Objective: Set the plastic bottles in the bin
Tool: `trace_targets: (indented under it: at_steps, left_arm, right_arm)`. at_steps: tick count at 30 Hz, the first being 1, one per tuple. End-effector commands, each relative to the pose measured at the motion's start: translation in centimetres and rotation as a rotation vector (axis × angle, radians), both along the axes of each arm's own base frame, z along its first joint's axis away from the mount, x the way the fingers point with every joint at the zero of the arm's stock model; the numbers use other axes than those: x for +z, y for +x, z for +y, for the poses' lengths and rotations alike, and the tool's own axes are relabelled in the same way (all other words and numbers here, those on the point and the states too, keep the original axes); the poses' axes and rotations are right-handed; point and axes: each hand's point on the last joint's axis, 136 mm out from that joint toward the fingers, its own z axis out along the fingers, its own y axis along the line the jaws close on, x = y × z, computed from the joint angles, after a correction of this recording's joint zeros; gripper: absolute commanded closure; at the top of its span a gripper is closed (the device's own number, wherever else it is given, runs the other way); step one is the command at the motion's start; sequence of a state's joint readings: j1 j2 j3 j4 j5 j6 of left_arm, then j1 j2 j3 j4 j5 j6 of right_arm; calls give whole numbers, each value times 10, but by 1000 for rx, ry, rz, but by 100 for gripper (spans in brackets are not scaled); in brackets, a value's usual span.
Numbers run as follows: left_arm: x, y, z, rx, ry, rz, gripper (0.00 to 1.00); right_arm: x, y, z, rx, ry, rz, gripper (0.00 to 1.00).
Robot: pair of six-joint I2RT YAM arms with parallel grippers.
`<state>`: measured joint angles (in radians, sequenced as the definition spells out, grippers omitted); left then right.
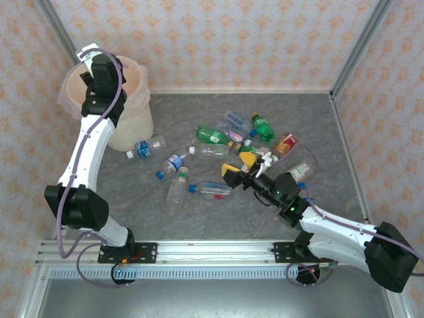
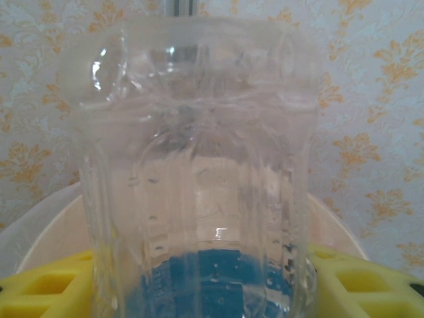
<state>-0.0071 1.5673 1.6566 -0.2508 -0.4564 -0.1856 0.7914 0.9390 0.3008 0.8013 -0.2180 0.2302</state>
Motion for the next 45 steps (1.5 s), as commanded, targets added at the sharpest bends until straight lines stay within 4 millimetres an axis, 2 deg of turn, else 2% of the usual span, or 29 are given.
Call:
trace_targets:
  at_steps: [1,3,4,6,7,21,29,34,36,42,45]
  left_arm:
    - [20,-3,4,38,37,-29,38]
    - [16,0,4,39,38,-16,34]
    - [14,0,5,41,38,-9,28]
    - [11,1,4,42,31,5,2]
    - [10,2,4,39,28,10,1]
    - [17,-8,-5,11,-6,-17,1]
    - [14,-17,-36,-67,-49,-21,1]
    - [8,-29,-50,-121,-99,-27,1]
    - [3,-35,-55,-156,-124,-30,1]
    - [-18,-55,-72,-260,-187,-27,1]
    - [-37,-68,-81,-305,-226,-5,2]
  right_arm:
    - [8,-5,-1,9,11,-43,0]
    - [9,-5,0,10,11,-44,0]
    - [9,-5,0,10,13,-42,0]
    - [9,-5,-1,9,14,-43,0]
    - [9,-5,-1,6,13,-42,0]
    - [8,-4,-1,3,14,-37,0]
    - [8,-4,-1,5,13,-35,0]
    - [11,-3,-2,-9,13,-45,0]
    - [18,4,-3,-40,10,-45,0]
    - [75,26,8,-89,17,-45,0]
    - [98,39,19,-101,-16,-44,0]
